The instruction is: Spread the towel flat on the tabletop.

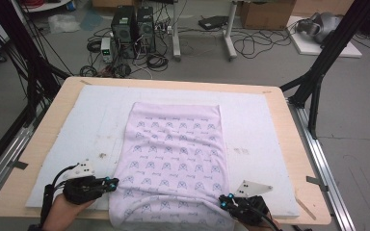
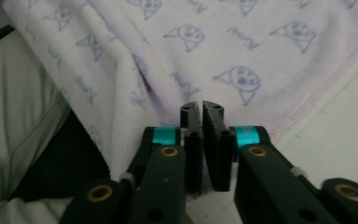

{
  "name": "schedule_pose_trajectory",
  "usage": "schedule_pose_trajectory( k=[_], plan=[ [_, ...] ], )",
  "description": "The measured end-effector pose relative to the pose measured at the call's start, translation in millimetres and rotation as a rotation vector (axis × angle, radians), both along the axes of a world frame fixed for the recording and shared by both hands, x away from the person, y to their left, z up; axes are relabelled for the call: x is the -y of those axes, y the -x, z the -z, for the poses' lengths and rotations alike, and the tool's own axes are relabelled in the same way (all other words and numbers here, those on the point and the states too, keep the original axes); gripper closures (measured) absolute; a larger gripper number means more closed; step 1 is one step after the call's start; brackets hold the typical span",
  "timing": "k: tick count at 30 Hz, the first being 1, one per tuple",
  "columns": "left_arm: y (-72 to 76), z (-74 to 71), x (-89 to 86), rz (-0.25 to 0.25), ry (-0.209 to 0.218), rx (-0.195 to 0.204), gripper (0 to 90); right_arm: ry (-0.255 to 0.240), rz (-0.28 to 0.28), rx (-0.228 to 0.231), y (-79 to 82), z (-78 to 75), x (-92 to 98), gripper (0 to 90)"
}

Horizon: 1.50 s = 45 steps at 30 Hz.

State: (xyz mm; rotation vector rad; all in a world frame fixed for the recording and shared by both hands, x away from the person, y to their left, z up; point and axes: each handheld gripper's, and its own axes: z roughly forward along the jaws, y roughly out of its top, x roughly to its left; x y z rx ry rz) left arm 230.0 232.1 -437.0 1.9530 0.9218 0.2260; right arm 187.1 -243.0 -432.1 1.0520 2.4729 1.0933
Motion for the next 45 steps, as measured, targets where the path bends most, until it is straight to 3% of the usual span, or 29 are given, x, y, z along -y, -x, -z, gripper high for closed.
schedule_pose_trajectory(
  k=[1, 4, 7, 9, 10, 11, 12, 13, 14, 16, 19, 20, 22, 24, 26, 28, 29, 30, 31, 32, 33, 34, 36, 38, 40, 42, 43, 44, 45],
  plan=[
    [-2.1, 1.5, 1.4, -0.026, 0.008, -0.008, 56.9, -0.028, 0.053, 0.016, -5.8, -1.3, 0.9, 63.0],
    [-1.9, 4.0, 8.3, -0.055, 0.029, -0.019, 49.2, -0.032, 0.071, 0.027, -11.0, -0.8, -2.4, 59.3],
    [2.6, 7.7, 18.3, -0.023, 0.009, 0.002, 49.2, -0.015, 0.037, 0.02, -15.7, 4.5, -14.3, 57.4],
    [2.1, 13.6, 25.9, -0.022, -0.041, -0.008, 48.2, 0.026, 0.031, 0.006, -20.0, 10.9, -22.4, 57.5],
    [3.3, 15.6, 28.8, -0.018, -0.057, 0.018, 48.7, 0.021, 0.038, 0.02, -20.9, 12.0, -24.2, 61.4],
    [4.7, 16.0, 31.2, -0.022, -0.077, 0.041, 53.2, 0.018, 0.044, 0.013, -21.8, 11.8, -24.8, 65.9],
    [6.1, 15.9, 32.7, -0.026, -0.105, 0.064, 74.2, 0.009, 0.01, 0.003, -21.7, 11.3, -24.2, 86.9],
    [7.1, 15.4, 32.7, -0.004, -0.122, 0.076, 74.2, 0.009, 0.01, 0.003, -21.7, 11.3, -24.2, 86.9],
    [7.6, 14.6, 32.6, 0.005, -0.133, 0.076, 85.2, 0.017, -0.008, 0.005, -20.1, 11.2, -24.7, 87.7],
    [7.8, 11.1, 29.9, 0.037, -0.133, 0.035, 86.7, 0.024, -0.043, -0.012, -18.1, 9.3, -24.5, 88.5],
    [11.9, 4.7, 18.4, 0.09, -0.079, -0.008, 87.1, 0.019, -0.106, -0.051, -9.3, 5.9, -22.1, 88.6],
    [13.3, 1.7, 13.1, 0.09, -0.046, -0.011, 87.0, -0.015, -0.14, -0.07, -1.2, 2.9, -18.2, 88.6],
    [13.7, -4.8, 2.2, 0.089, 0.019, -0.024, 87.0, -0.034, -0.154, -0.068, 2.9, -0.1, -15.9, 88.6],
    [11.0, -7.4, -2.2, 0.103, 0.051, -0.035, 86.9, -0.07, -0.165, -0.046, 7.0, -7.7, -11.7, 88.5],
    [6.9, -5.0, 1.2, 0.097, 0.059, -0.033, 83.0, -0.074, -0.131, -0.025, 3.2, -13.6, -10.2, 87.7],
    [0.3, -2.7, 6.2, 0.059, 0.054, -0.031, 61.2, -0.019, -0.084, -0.005, -7.5, -13.4, -13.2, 83.4],
    [-4.7, -3.5, 6.4, 0.027, 0.056, -0.013, 53.4, 0.006, -0.063, -0.007, -13.9, -11.6, -14.6, 78.6],
    [-7.8, -4.7, 5.7, 0.002, 0.061, 0.002, 48.9, 0.019, -0.017, 0.005, -22.5, -9.0, -15.1, 65.4],
    [-18.2, -7.7, 2.4, -0.063, 0.073, 0.032, 46.1, -0.003, 0.053, 0.015, -34.1, -6.7, -13.0, 61.2],
    [-18.2, -7.7, 2.4, -0.063, 0.073, 0.032, 46.1, -0.005, 0.092, 0.034, -40.8, -5.6, -11.7, 57.2],
    [-24.9, -7.6, 1.6, -0.092, 0.073, 0.033, 46.1, -0.005, 0.092, 0.034, -40.8, -5.6, -11.7, 57.2],
    [-32.3, -5.8, 1.9, -0.114, 0.063, 0.025, 46.0, -0.014, 0.132, 0.04, -48.1, -4.4, -10.7, 56.2],
    [-47.6, 2.0, 5.9, -0.138, 0.023, -0.007, 46.0, -0.015, 0.172, 0.036, -62.1, -1.2, -12.1, 51.8],
    [-60.7, 11.0, 11.5, -0.156, -0.008, -0.056, 43.9, 0.05, 0.213, 0.029, -79.9, 5.8, -21.1, 46.9],
    [-67.8, 14.7, 15.7, -0.164, -0.012, -0.04, 44.8, 0.078, 0.22, 0.031, -88.9, 10.8, -23.6, 45.6],
    [-71.9, 14.0, 21.3, -0.165, -0.034, -0.034, 48.1, 0.052, 0.236, 0.033, -94.9, 12.1, -21.7, 57.1],
    [-72.1, 14.0, 24.3, -0.166, -0.069, -0.015, 48.1, 0.052, 0.236, 0.033, -94.9, 12.1, -21.7, 57.1],
    [-71.7, 13.7, 25.9, -0.187, -0.109, 0.011, 55.6, 0.034, 0.228, 0.026, -96.7, 12.1, -21.2, 72.4],
    [-73.0, 13.6, 25.3, -0.206, -0.126, 0.024, 81.0, 0.013, 0.203, 0.014, -102.3, 12.1, -19.8, 85.4]
  ],
)
